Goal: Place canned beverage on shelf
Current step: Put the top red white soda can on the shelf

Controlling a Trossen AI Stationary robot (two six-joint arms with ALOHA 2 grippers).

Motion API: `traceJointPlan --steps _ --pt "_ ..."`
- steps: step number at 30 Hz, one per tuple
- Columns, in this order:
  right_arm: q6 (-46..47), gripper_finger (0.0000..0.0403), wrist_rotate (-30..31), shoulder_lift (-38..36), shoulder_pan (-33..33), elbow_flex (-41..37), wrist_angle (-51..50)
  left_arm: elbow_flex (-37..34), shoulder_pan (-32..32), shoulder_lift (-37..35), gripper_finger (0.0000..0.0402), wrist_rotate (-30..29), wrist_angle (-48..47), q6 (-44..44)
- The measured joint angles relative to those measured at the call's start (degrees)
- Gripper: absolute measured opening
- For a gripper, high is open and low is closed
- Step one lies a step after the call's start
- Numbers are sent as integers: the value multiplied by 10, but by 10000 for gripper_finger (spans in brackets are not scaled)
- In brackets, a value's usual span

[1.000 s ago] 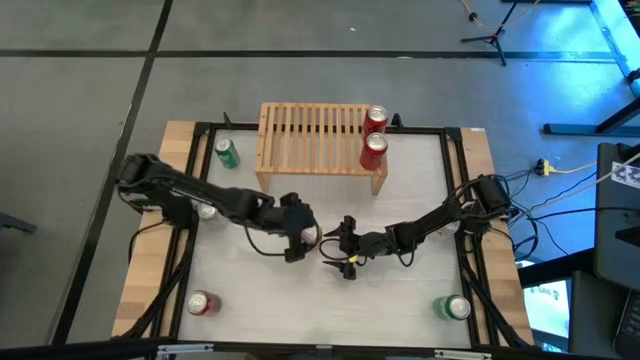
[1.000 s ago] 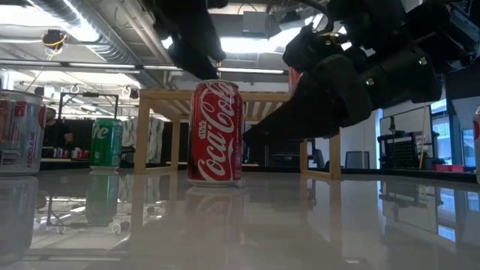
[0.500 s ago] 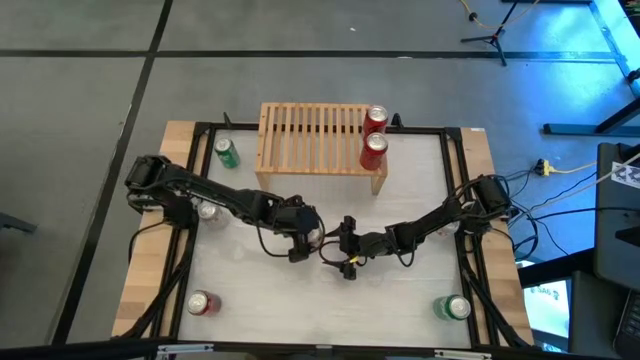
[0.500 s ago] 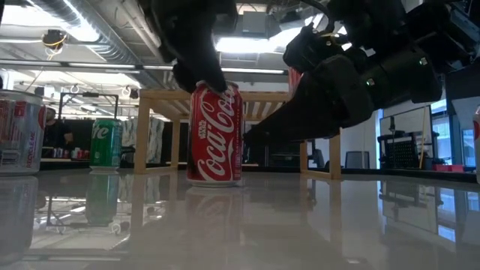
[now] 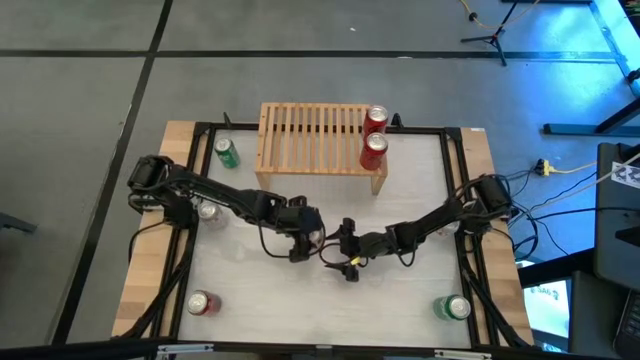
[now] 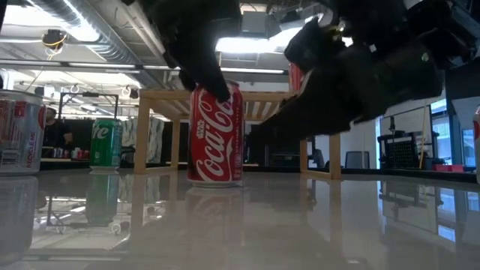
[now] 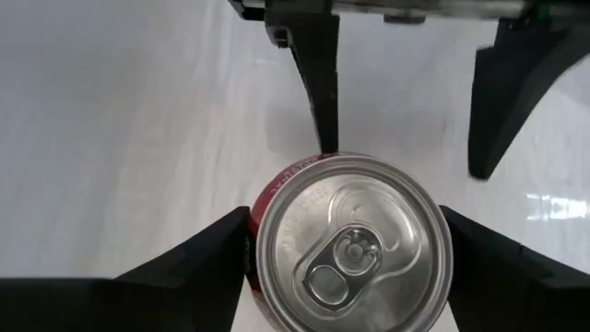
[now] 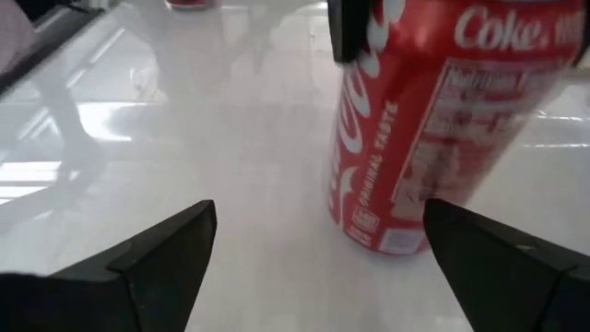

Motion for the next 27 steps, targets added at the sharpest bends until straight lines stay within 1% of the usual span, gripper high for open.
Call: traceJointPlan --steps 3,6,8,11,13,16,19,24,27 --pt "-3 381 16 -28 16 0 -24 0 -1 -7 273 7 -12 9" --pt "-5 381 49 -70 44 0 -68 14 -1 -18 273 14 -50 18" --pt "-6 381 71 -105 63 0 -104 33 -2 -29 273 13 -67 27" --pt "-5 381 88 -158 87 0 -150 70 4 -43 274 13 -97 45" --pt "-1 381 90 -195 97 0 -178 105 10 -45 275 13 -129 60" --pt "-1 381 91 -242 106 0 -213 174 24 -45 276 14 -187 81" --pt "-2 381 91 -277 104 0 -226 239 46 -47 278 15 -233 94" --pt "-3 381 84 -313 95 0 -252 325 92 -46 279 12 -281 144" --pt "-3 381 86 -327 92 0 -258 374 130 -43 280 27 -297 166"
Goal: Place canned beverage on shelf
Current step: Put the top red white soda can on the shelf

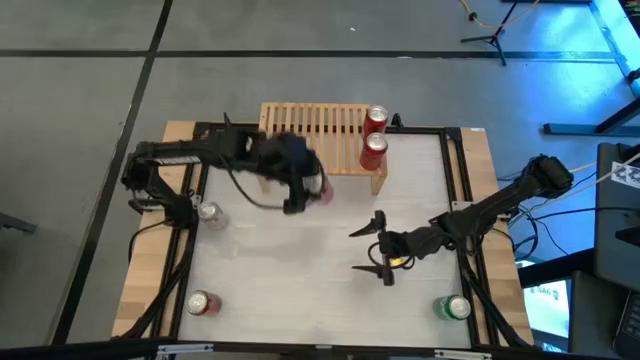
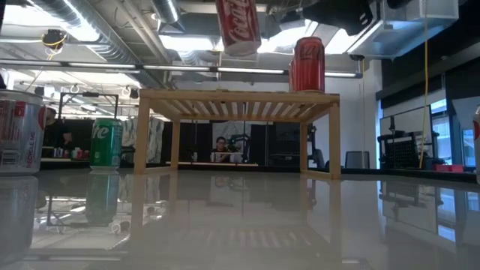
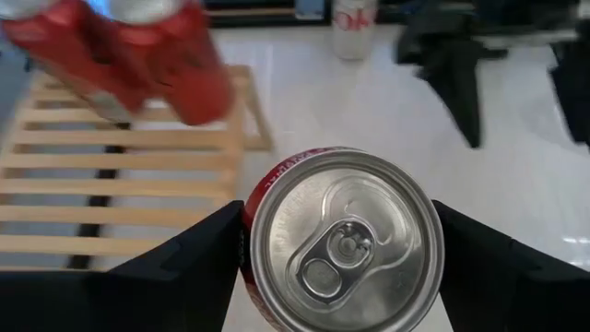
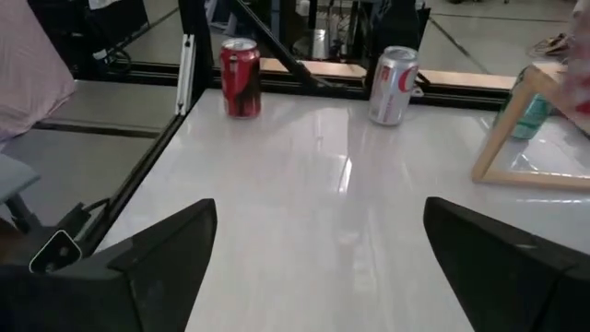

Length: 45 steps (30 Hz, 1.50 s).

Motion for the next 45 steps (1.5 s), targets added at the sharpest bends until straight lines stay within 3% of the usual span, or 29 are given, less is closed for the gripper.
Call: traceJointPlan --steps 10,18,27,36,45 --pt "2 381 -26 -6 -23 0 -12 163 126 70 281 117 -64 81" --pt "2 381 -32 -6 -38 0 -23 306 186 196 281 136 -149 151" --pt "2 381 -26 -6 -38 0 -22 302 232 241 281 165 -121 217" --pt "2 381 -7 -6 -38 0 -21 302 264 264 281 235 -79 224" --pt "1 381 -1 -6 -38 0 -27 302 269 284 281 243 -55 226"
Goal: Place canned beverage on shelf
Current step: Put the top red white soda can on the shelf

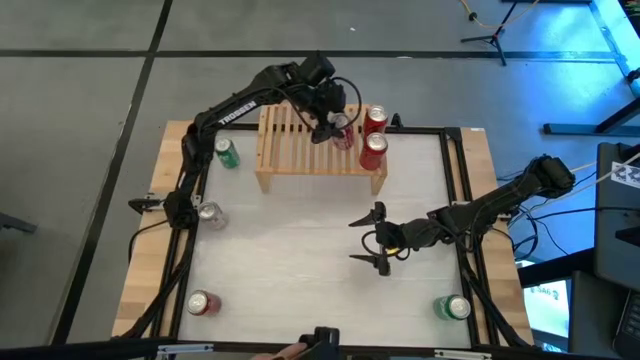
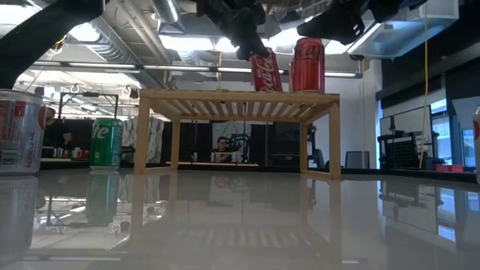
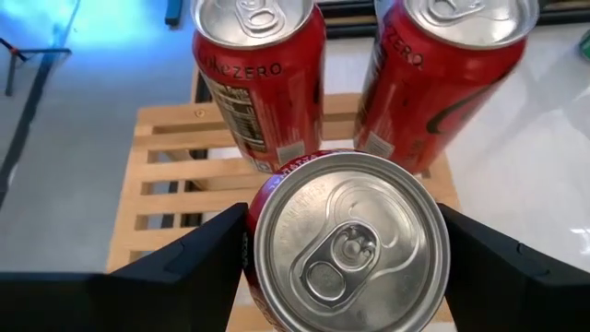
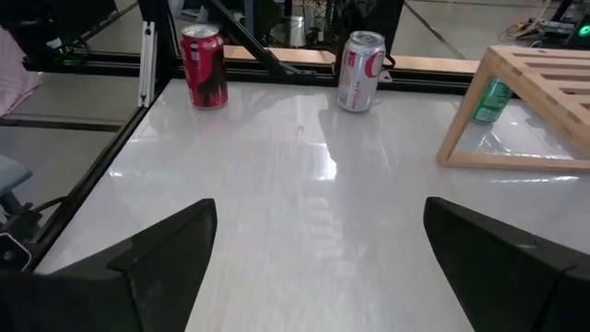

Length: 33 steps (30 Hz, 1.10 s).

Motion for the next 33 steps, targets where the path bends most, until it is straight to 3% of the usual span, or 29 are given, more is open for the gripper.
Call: traceJointPlan --steps 9,20,33 --pt "0 381 1 0 0 0 -4 0 -2 1 282 -3 -4 2" --pt "-4 381 2 0 0 0 -7 0 -7 1 317 -20 -5 5" --pt "-14 381 2 0 0 0 -7 0 -8 1 320 -18 -8 2"
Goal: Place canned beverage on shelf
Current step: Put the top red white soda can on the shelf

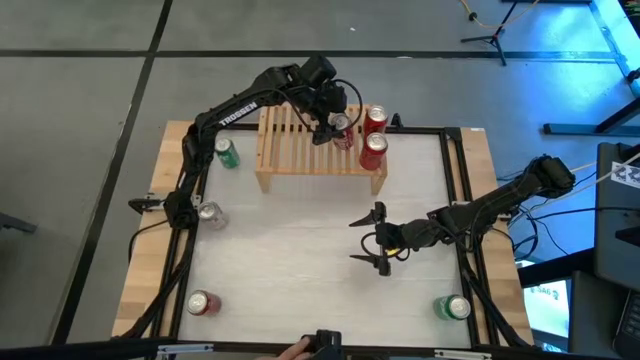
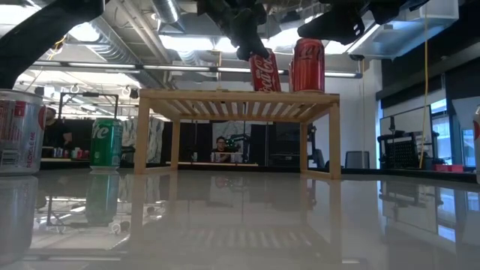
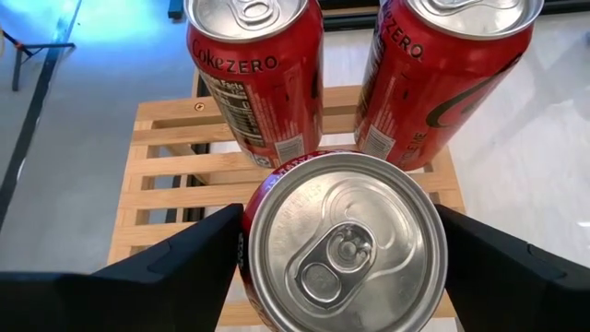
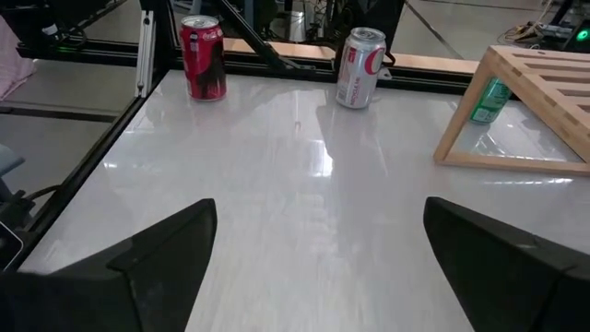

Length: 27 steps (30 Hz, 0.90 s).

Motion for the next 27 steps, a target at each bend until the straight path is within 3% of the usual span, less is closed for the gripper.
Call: traceJointPlan --steps 27 --pt "-7 381 0 0 0 0 1 0 -9 0 321 -30 7 -24"
